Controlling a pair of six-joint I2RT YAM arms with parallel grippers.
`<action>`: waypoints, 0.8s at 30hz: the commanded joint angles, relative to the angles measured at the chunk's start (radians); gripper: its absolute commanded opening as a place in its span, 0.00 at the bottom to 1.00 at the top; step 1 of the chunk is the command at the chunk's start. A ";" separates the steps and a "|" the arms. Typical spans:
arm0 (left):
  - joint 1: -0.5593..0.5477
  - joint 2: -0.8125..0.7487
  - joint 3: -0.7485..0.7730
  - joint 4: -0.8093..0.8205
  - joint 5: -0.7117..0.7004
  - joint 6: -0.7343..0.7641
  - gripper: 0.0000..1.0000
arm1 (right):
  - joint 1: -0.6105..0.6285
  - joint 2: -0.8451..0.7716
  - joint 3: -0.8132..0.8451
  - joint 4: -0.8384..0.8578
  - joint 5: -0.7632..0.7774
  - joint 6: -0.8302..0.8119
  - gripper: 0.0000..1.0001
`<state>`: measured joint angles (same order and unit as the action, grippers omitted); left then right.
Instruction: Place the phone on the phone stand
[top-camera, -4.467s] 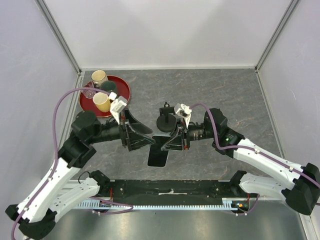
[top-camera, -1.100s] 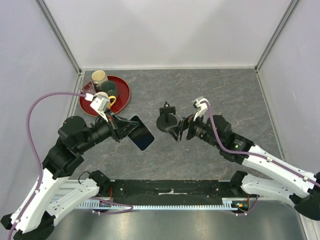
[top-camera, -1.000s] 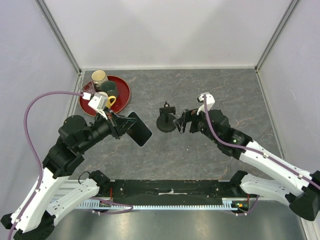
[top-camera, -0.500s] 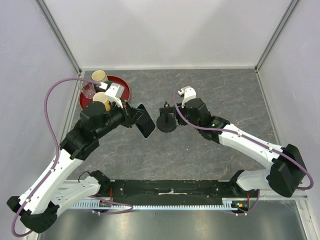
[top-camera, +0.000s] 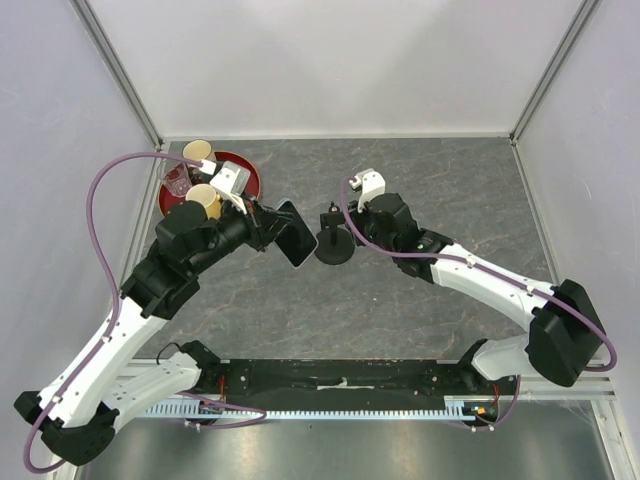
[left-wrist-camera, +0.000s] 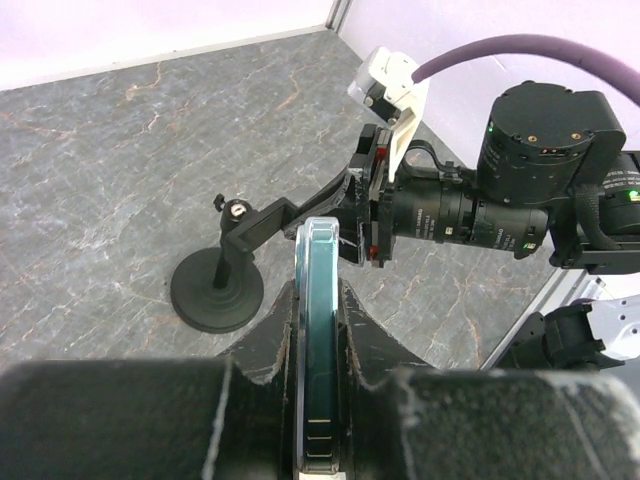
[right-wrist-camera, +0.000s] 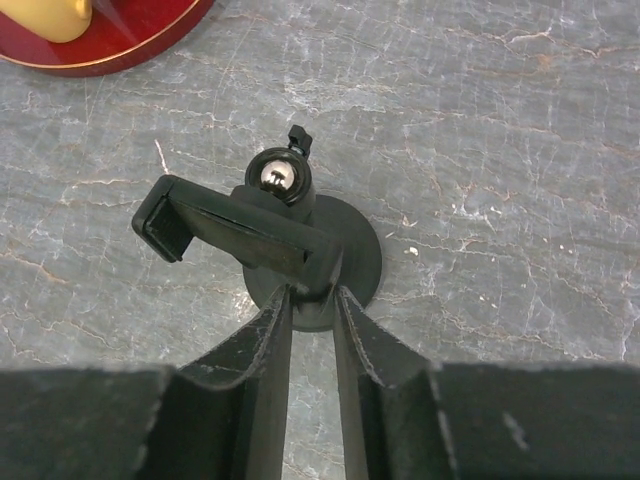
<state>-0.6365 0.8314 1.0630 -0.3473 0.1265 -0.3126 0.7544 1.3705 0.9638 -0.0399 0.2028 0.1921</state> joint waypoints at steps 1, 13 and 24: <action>0.001 0.017 0.006 0.162 0.056 0.010 0.02 | -0.024 0.002 0.036 0.069 -0.055 -0.080 0.25; 0.034 0.172 0.015 0.465 0.573 0.171 0.02 | -0.158 0.068 0.099 0.011 -0.577 -0.255 0.00; 0.112 0.405 0.179 0.501 0.930 0.311 0.02 | -0.167 0.000 0.092 -0.031 -0.470 0.039 0.71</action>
<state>-0.5694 1.2251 1.1309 0.0284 0.8848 -0.0948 0.5888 1.4548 1.0588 -0.0765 -0.2985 0.0662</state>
